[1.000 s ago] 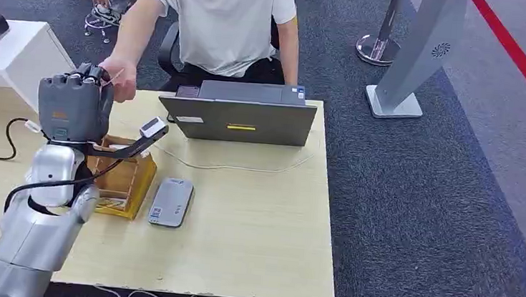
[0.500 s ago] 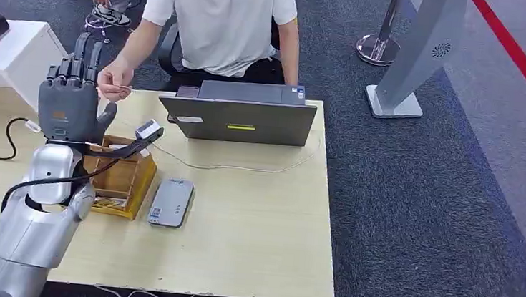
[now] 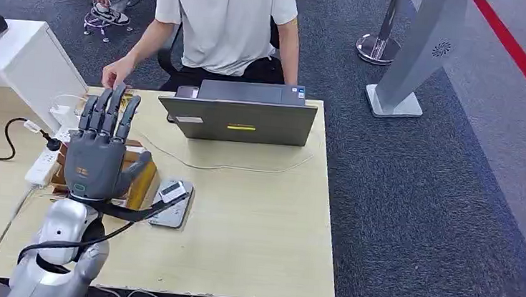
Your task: Pass the card to the sensor for recognition and then transmit it.
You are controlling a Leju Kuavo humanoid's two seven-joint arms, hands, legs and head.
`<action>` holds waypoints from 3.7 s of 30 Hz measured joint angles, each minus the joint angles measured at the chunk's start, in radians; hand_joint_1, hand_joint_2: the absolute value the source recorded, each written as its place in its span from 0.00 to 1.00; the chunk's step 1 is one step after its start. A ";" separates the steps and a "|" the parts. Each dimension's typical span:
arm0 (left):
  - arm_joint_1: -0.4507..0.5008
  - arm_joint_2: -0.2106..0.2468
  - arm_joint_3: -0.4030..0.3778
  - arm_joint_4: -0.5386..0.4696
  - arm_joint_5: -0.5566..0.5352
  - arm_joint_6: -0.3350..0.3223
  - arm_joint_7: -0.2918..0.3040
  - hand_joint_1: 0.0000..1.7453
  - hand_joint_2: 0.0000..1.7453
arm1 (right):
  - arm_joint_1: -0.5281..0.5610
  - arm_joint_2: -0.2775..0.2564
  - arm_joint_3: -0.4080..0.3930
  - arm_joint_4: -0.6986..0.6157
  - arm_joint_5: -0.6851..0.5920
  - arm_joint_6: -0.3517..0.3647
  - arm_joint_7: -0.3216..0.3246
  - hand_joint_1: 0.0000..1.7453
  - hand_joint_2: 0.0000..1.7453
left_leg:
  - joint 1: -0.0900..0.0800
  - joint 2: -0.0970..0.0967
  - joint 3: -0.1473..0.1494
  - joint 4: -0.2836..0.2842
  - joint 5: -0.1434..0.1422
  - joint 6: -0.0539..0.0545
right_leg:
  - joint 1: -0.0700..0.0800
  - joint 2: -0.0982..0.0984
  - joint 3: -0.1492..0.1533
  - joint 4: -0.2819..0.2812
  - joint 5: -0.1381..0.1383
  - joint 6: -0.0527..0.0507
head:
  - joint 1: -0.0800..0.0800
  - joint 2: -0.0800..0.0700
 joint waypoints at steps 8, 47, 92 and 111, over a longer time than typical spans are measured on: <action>0.214 0.017 -0.031 -0.125 0.013 0.010 -0.010 0.00 1.00 | 0.009 0.005 -0.053 -0.002 -0.021 -0.012 0.005 0.00 0.00 | 0.000 0.000 0.001 0.000 0.000 0.000 | 0.000 0.000 0.000 0.000 -0.001 -0.001 | 0.000 0.000; 0.275 0.068 0.175 0.066 -0.030 -0.098 0.111 0.00 1.00 | 0.005 0.007 -0.119 -0.010 0.103 -0.014 0.043 0.00 0.00 | 0.000 -0.001 0.001 0.000 0.000 0.000 | 0.000 -0.002 0.001 0.002 -0.002 -0.003 | 0.000 0.000; 0.212 0.047 0.351 0.354 -0.086 0.111 0.021 0.00 1.00 | 0.004 0.007 -0.143 -0.010 0.181 0.000 0.042 0.00 0.00 | 0.000 0.000 0.001 0.000 0.000 0.000 | 0.000 -0.002 0.001 0.002 -0.002 -0.003 | 0.000 0.000; 0.213 0.019 0.272 0.294 -0.082 0.140 -0.014 0.00 1.00 | 0.004 0.015 -0.161 -0.010 0.198 0.000 0.038 0.00 0.00 | 0.000 0.000 0.001 0.000 0.000 0.000 | 0.000 -0.002 0.001 0.002 -0.002 -0.003 | 0.000 0.000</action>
